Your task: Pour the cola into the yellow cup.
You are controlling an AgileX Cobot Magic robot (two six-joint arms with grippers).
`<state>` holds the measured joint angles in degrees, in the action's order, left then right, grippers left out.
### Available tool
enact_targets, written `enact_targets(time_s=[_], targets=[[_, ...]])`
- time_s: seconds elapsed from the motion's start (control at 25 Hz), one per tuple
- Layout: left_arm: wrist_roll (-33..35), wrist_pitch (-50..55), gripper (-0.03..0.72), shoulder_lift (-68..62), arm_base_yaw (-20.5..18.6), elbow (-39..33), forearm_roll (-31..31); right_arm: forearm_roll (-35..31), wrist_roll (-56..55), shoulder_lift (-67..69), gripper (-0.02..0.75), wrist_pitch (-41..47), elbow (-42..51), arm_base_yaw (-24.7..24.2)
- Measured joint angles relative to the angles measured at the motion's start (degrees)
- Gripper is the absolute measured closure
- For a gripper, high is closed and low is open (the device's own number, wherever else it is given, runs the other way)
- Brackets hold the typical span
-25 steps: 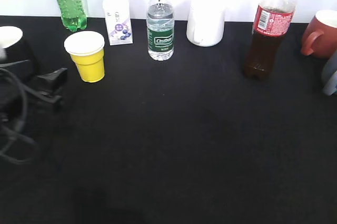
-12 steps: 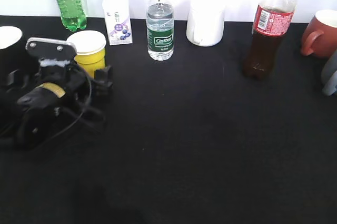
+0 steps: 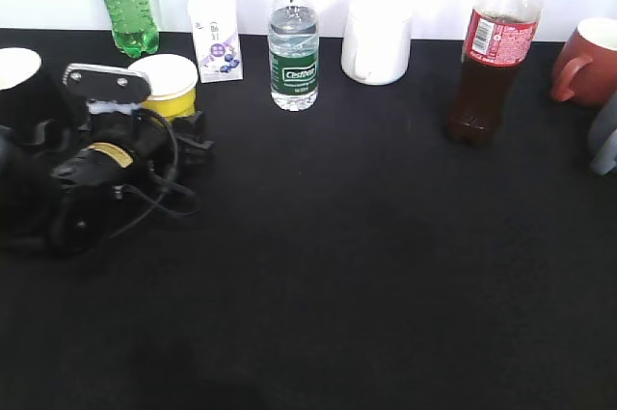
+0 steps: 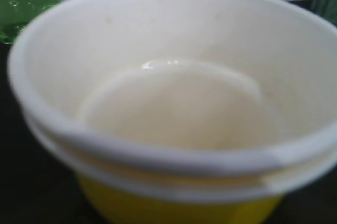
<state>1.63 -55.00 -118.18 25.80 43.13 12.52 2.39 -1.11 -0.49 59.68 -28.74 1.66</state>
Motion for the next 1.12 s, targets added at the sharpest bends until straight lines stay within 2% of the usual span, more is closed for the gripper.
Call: enact_targets(time_s=[0.08, 0.16, 0.28, 0.4, 0.48, 0.68, 0.72, 0.8, 0.96, 1.04, 1.12], targets=[[-0.36, 0.11, 0.241, 5.91, 0.0, -3.88, -3.28, 0.0, 0.0, 0.0, 0.153, 0.0, 0.0, 0.0], [-4.27, 1.72, 0.241, 13.32, 0.0, -8.18, -11.4, 0.0, 0.0, 0.0, 0.153, 0.0, 0.0, 0.0], [-14.1, 4.2, 0.242, 21.76, 0.0, -12.27, -28.16, 0.0, 0.0, 0.0, 0.153, 0.0, 0.0, 0.0], [-24.64, 4.33, 0.242, 24.66, 0.0, -13.12, -45.72, 0.0, 0.0, 0.0, 0.153, 0.0, 0.0, 0.0], [-27.98, 3.69, 0.242, 24.78, 0.0, -13.23, -53.93, 0.0, 0.0, 0.0, 0.153, 0.0, 0.0, 0.0], [-28.59, 1.8, 0.242, 24.85, 0.0, -13.29, -56.0, 0.0, 0.0, 0.0, 0.153, -0.45, -0.29, 0.0], [-28.59, 1.27, 0.242, 24.85, 0.0, -13.29, -56.7, -0.05, 0.0, 1.35, 0.153, -2.69, -0.87, 0.0], [-28.59, 0.48, 0.242, 24.85, 0.0, -13.29, -57.5, -1.52, 0.05, 7.7, 0.153, -16.94, -1.41, 0.0], [-28.59, 0.11, 0.242, 24.85, 0.0, -13.29, -57.5, -1.77, 0.17, 28.61, 0.153, -49.03, -1.42, 0.0], [-28.59, 0.05, 0.242, 24.85, 0.0, -13.29, -57.5, -1.41, 0.17, 38.37, 0.153, -61.07, -1.42, 0.0], [-28.59, 0.05, 0.243, 24.85, 0.0, -13.29, -57.5, -1.57, -0.67, 44.96, 0.153, -68.72, 1.1, 0.0]])
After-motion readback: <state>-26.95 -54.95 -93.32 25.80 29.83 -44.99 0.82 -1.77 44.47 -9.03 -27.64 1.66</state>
